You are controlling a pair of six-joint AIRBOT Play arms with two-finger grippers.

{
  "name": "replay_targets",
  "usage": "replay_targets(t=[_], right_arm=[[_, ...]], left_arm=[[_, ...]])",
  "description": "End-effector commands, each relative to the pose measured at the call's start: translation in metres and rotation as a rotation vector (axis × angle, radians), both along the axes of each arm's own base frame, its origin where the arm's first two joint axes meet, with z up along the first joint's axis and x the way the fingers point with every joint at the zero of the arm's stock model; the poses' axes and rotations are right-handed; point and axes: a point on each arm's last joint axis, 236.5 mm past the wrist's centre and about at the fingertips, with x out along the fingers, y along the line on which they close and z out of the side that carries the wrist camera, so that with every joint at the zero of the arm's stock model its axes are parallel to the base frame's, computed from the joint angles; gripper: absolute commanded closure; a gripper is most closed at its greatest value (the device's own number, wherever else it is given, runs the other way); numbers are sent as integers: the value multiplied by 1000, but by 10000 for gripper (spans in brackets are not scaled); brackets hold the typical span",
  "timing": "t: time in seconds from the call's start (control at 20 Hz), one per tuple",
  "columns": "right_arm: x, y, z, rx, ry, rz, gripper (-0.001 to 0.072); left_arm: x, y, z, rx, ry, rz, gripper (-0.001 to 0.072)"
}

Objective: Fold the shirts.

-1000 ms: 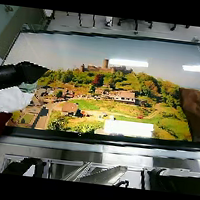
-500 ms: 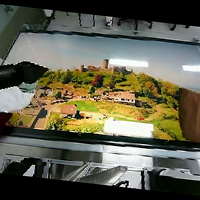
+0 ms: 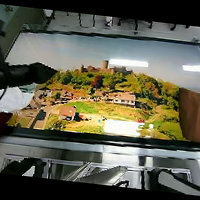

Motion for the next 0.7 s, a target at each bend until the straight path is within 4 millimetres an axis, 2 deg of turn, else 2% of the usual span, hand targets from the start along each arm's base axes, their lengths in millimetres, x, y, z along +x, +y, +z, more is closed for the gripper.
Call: replay_targets(t=[0.0,0.05,0.1,0.2,0.35,0.45,0.55,0.65], right_arm=[[-14,166,-15,-9,-114,373,693],[-30,206,-35,-7,-118,456,694],[-46,237,-56,-13,-125,521,694],[-66,270,-85,8,-130,569,694],[-78,286,-103,49,-110,588,693],[-82,289,-104,52,-98,599,693],[-96,290,-110,65,-40,624,693],[-99,289,-112,64,-26,630,693]], left_arm=[[-2,-47,-43,104,57,-124,695],[-4,-60,-59,139,86,-145,695],[-7,-70,-71,168,107,-170,695],[-14,-90,-85,181,135,-225,696],[-24,-105,-92,192,147,-269,695],[-30,-113,-92,192,141,-293,695],[-34,-116,-92,195,141,-305,695],[-34,-116,-92,194,141,-304,695]])
